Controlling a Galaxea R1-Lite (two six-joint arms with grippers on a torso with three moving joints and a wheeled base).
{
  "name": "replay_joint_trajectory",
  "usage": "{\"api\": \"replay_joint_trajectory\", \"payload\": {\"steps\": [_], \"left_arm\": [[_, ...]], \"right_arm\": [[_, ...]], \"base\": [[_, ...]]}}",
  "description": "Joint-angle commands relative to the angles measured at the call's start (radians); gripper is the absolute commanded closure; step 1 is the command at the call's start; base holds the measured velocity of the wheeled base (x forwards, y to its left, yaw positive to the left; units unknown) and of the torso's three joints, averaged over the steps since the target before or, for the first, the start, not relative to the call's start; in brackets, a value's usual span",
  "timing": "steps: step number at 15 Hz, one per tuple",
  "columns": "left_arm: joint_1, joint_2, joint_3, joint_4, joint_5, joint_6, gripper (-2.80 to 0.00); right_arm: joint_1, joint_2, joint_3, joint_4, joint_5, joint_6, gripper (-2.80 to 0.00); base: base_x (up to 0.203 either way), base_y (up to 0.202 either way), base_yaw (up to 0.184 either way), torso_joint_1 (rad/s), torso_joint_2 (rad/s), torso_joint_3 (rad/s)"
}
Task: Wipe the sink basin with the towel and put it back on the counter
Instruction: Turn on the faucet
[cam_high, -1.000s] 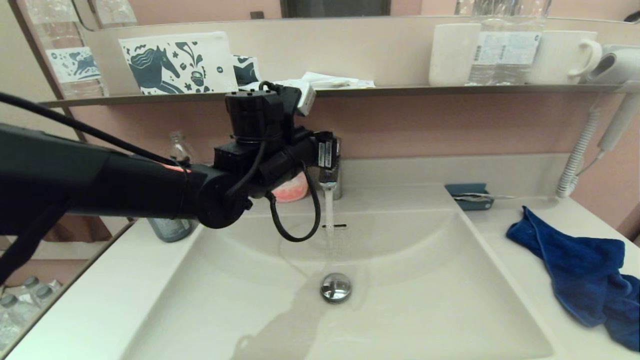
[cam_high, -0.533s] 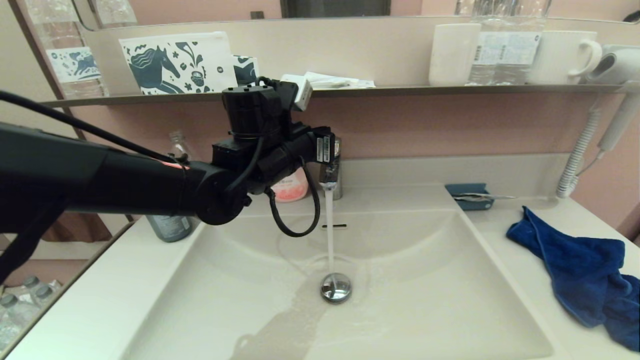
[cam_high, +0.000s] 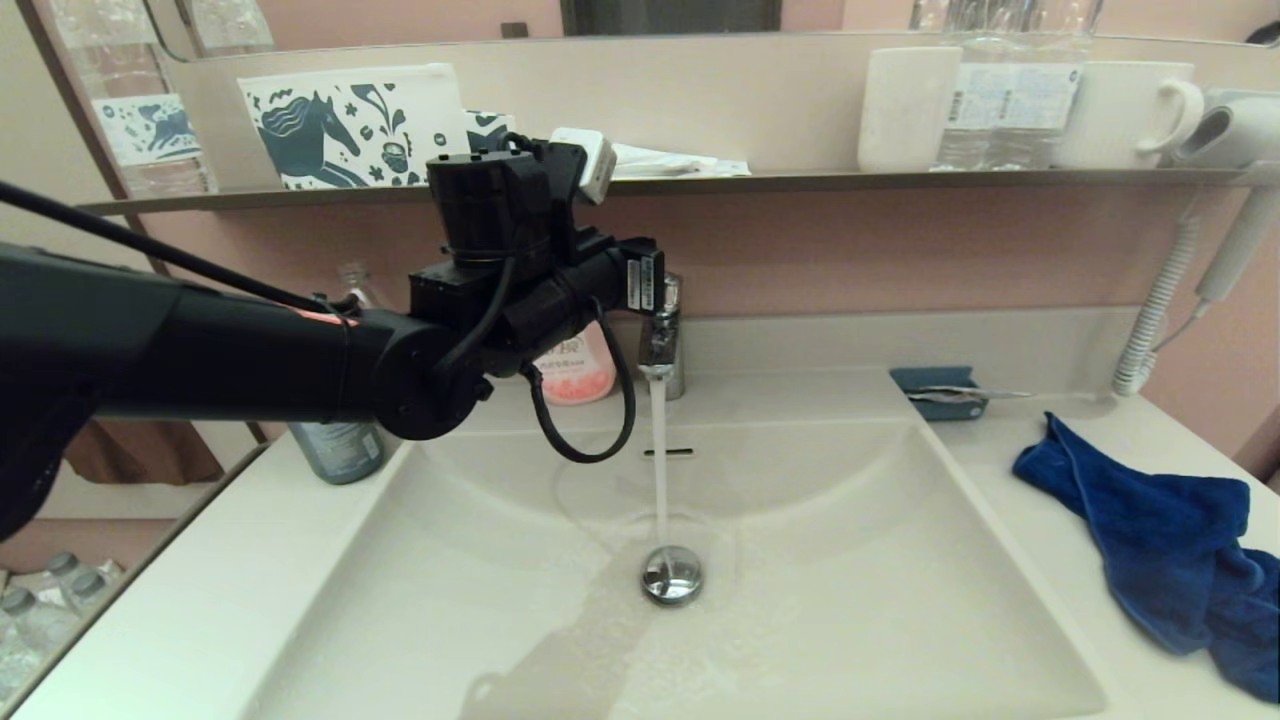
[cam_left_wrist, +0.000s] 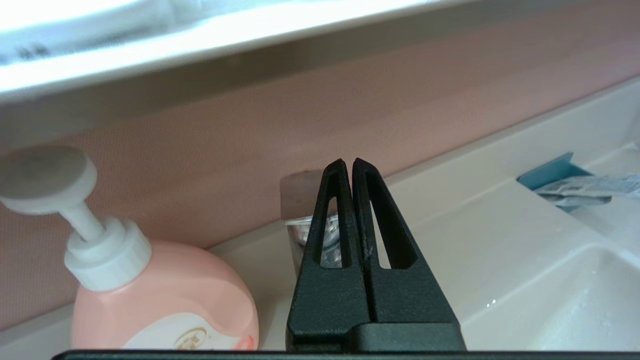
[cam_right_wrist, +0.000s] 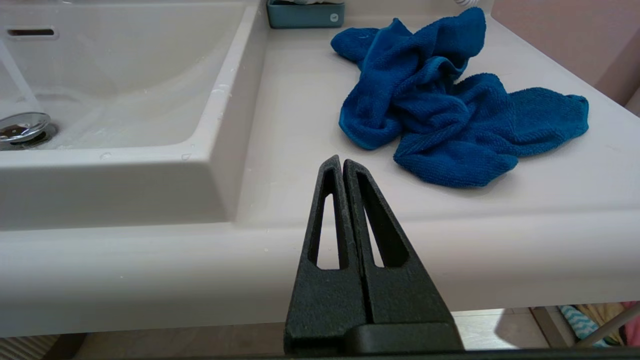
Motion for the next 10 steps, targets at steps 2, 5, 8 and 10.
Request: {"api": "replay_joint_trajectory", "payload": {"steps": [2,5,8,10], "left_arm": [[0.007,0.007,-0.01,0.005,-0.001,0.001,0.0],[0.026,0.028,-0.053,0.012,-0.002,0.001,0.0],[0.038,0.046,-0.063,0.032,-0.005,0.001,0.0],[0.047,0.059,-0.064,0.029,-0.005,-0.001,0.0]], "right_arm": [[0.0,0.0,0.0,0.0,0.0,0.0,0.0],[0.001,0.0,0.0,0.0,0.0,0.0,0.0],[0.001,0.0,0.0,0.0,0.0,0.0,0.0],[0.0,0.0,0.0,0.0,0.0,0.0,0.0]], "base": [[0.0,0.0,0.0,0.0,0.0,0.0],[0.0,0.0,0.0,0.0,0.0,0.0],[0.0,0.0,0.0,0.0,0.0,0.0],[0.0,0.0,0.0,0.0,0.0,0.0]]}}
